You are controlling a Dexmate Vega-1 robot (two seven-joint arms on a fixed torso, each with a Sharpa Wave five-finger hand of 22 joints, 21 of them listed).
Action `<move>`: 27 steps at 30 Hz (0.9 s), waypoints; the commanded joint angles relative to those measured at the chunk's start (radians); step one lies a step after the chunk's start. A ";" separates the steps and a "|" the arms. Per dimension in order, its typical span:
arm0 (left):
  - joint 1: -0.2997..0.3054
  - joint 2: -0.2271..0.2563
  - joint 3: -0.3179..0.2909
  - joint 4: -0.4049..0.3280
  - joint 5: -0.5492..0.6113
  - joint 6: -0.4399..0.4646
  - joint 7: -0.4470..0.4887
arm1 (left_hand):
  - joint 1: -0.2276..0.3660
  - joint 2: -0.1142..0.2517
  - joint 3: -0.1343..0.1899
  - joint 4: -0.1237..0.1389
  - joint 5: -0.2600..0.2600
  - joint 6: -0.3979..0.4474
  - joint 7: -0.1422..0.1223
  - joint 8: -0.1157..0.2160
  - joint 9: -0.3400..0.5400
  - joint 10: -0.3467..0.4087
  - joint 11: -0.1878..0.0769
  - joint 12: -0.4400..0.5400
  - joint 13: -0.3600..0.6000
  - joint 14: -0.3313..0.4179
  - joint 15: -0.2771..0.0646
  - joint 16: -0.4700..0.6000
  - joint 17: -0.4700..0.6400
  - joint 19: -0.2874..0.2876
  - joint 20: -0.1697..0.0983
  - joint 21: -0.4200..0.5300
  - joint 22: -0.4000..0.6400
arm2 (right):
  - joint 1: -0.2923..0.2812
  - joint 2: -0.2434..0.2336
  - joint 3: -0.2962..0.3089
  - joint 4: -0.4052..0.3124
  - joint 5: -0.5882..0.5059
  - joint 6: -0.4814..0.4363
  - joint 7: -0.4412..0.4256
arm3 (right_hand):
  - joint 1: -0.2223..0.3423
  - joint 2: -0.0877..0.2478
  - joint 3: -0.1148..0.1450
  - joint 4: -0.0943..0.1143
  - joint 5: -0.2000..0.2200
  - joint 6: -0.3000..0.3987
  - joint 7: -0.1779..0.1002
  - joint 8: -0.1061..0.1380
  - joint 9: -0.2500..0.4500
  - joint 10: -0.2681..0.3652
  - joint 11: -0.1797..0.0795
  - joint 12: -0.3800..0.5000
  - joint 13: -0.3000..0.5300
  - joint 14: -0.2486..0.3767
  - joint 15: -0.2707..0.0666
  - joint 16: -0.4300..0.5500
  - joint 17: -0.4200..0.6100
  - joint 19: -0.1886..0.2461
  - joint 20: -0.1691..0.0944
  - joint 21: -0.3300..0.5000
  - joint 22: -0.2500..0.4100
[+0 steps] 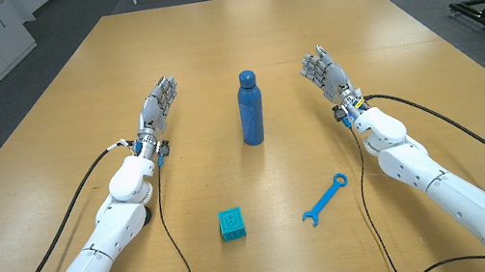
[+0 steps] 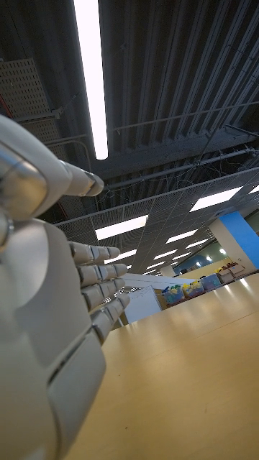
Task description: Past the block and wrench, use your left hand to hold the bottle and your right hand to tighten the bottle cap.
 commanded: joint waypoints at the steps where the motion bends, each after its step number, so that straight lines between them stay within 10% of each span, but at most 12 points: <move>1: 0.014 0.000 0.003 0.006 0.015 -0.021 -0.002 | 0.010 0.004 0.006 0.001 0.001 0.011 0.000 0.005 0.006 0.013 0.000 0.008 0.000 0.011 -0.002 -0.003 0.001 0.010 -0.036 0.004 0.004 | 0.011 0.015 -0.008 0.013 -0.009 0.002 -0.015 | 0.005 0.009 0.004 -0.003 -0.004 0.005 0.039 0.002 0.002 0.007 0.008 0.008 0.002 0.006 0.007 0.006 0.002 0.006 0.006 0.000 0.004; 27: 0.028 0.010 0.030 0.015 0.034 -0.070 -0.058 | 0.021 0.002 0.009 -0.007 -0.001 -0.021 0.009 -0.013 0.006 0.002 -0.002 -0.001 -0.006 0.008 -0.003 -0.011 0.001 0.009 -0.024 0.000 0.004 | 0.006 0.017 -0.017 -0.023 -0.027 -0.024 -0.048 | 0.007 0.014 0.005 -0.005 -0.007 0.013 0.037 0.000 0.002 0.012 0.004 0.008 0.000 0.017 0.003 0.009 0.001 0.017 0.007 0.000 0.004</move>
